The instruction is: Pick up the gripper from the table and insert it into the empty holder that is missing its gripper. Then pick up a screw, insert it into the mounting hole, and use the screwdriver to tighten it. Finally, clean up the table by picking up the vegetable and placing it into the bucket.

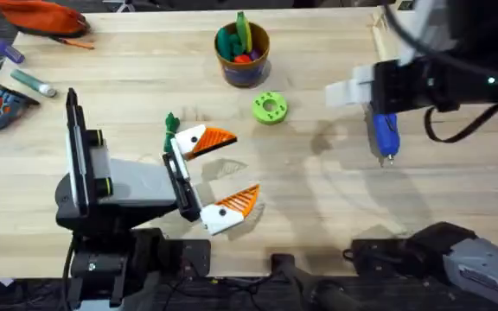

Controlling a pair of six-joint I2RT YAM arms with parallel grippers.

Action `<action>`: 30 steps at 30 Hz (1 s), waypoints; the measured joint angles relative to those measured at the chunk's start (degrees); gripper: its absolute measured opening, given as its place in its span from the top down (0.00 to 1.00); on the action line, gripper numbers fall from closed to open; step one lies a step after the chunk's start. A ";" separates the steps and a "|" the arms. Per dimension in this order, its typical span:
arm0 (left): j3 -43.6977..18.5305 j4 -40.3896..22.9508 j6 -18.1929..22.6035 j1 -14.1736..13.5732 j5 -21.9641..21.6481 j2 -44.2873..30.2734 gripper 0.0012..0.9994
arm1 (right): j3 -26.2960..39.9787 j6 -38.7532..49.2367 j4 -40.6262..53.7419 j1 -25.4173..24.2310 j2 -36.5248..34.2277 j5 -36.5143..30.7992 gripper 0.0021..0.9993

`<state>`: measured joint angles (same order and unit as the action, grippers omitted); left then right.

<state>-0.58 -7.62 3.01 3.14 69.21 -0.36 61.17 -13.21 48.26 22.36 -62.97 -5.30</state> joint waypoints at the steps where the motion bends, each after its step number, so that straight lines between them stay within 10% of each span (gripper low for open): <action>1: 0.00 0.00 0.02 0.00 0.00 0.00 0.01 | -3.02 -2.04 -2.38 -7.35 0.78 -0.02 0.01; 9: 0.00 0.00 0.02 0.00 0.00 0.00 0.01 | -9.79 -3.21 -10.49 -20.92 0.77 2.60 0.01; 30: 0.00 0.00 0.02 0.00 0.02 0.00 0.01 | -10.34 -5.05 -10.70 -20.95 0.77 1.90 0.01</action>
<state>-0.58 -7.62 3.03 3.14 69.23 -0.36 50.83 -18.26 37.56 1.41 -62.19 -3.40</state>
